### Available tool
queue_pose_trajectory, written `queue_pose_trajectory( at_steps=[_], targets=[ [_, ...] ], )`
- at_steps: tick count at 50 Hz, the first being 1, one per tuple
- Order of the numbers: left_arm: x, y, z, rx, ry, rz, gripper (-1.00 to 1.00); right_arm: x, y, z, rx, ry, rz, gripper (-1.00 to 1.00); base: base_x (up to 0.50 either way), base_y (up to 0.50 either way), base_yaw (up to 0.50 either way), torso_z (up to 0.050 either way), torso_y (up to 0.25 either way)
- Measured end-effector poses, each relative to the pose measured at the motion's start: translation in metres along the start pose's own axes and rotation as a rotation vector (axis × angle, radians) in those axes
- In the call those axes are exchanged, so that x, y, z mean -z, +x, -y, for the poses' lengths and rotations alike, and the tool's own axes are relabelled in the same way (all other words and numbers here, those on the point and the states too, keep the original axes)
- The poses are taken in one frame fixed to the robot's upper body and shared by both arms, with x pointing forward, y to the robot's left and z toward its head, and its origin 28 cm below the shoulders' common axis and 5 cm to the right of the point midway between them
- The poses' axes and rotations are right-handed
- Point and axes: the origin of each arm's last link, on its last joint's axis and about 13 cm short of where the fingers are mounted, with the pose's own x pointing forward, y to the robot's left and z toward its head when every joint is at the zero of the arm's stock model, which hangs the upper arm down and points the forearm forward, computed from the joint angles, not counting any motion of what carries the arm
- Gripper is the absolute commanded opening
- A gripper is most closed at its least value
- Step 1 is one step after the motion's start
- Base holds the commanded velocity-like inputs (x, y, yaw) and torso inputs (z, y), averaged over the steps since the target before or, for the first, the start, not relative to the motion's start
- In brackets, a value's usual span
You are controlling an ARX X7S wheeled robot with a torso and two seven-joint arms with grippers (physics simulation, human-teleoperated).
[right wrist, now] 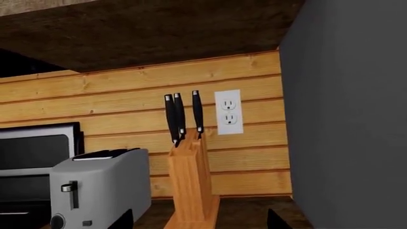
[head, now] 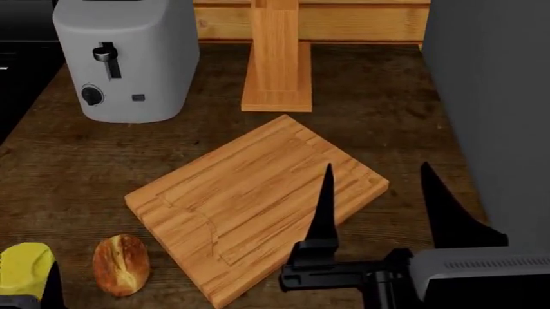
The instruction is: Place the bread and cheese on the cutting board.
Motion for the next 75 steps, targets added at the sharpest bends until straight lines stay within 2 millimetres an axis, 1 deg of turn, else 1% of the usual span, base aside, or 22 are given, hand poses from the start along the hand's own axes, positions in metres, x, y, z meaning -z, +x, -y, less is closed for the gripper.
queue_pose_trajectory(
  at_steps=[5, 13, 19, 29, 34, 39, 47, 56, 64, 75],
  targets=[
    [-0.016, 0.007, 0.001, 0.005, 0.002, 0.032, -1.0, -0.003, -0.001, 0.001, 0.005, -0.005, 0.004, 1.0, 0.0, 0.0, 0.0, 0.0, 0.0],
    [-0.045, 0.02, 0.007, 0.041, 0.006, 0.074, -1.0, -0.015, 0.002, 0.003, 0.007, -0.005, 0.022, 1.0, 0.0, 0.0, 0.0, 0.0, 0.0],
    [-0.067, 0.033, 0.014, 0.079, 0.011, 0.093, -1.0, -0.018, 0.002, 0.005, 0.004, -0.002, 0.026, 1.0, 0.0, 0.0, 0.0, 0.0, 0.0],
    [-0.103, 0.055, 0.032, 0.167, 0.038, 0.119, -1.0, -0.019, 0.0, 0.008, 0.002, 0.0, 0.023, 1.0, 0.0, 0.0, 0.0, 0.0, 0.0],
    [-0.117, 0.064, 0.043, 0.215, 0.051, 0.122, -1.0, -0.019, 0.0, 0.008, 0.003, 0.0, 0.023, 1.0, 0.0, 0.0, 0.0, 0.0, 0.0],
    [-0.126, 0.074, 0.054, 0.255, 0.062, 0.119, -1.0, -0.021, -0.001, 0.009, 0.003, 0.001, 0.026, 1.0, 0.0, 0.0, 0.0, 0.0, 0.0],
    [-0.131, 0.089, 0.069, 0.302, 0.076, 0.097, -1.0, -0.021, -0.002, 0.009, 0.003, 0.003, 0.029, 1.0, 0.0, 0.0, 0.0, 0.0, 0.0],
    [-0.124, 0.102, 0.081, 0.327, 0.08, 0.055, -1.0, -0.022, -0.002, 0.01, 0.002, 0.005, 0.033, 1.0, 0.0, 0.0, 0.0, 0.0, 0.0],
    [-0.113, 0.11, 0.087, 0.33, 0.082, 0.013, -1.0, -0.023, -0.003, 0.01, 0.0, 0.007, 0.035, 1.0, 0.0, 0.0, 0.0, 0.0, 0.0],
    [-0.102, 0.116, 0.088, 0.315, 0.093, -0.031, -1.0, -0.023, -0.003, 0.01, -0.001, 0.008, 0.036, 1.0, 0.0, 0.0, 0.0, 0.0, 0.0]
  ],
)
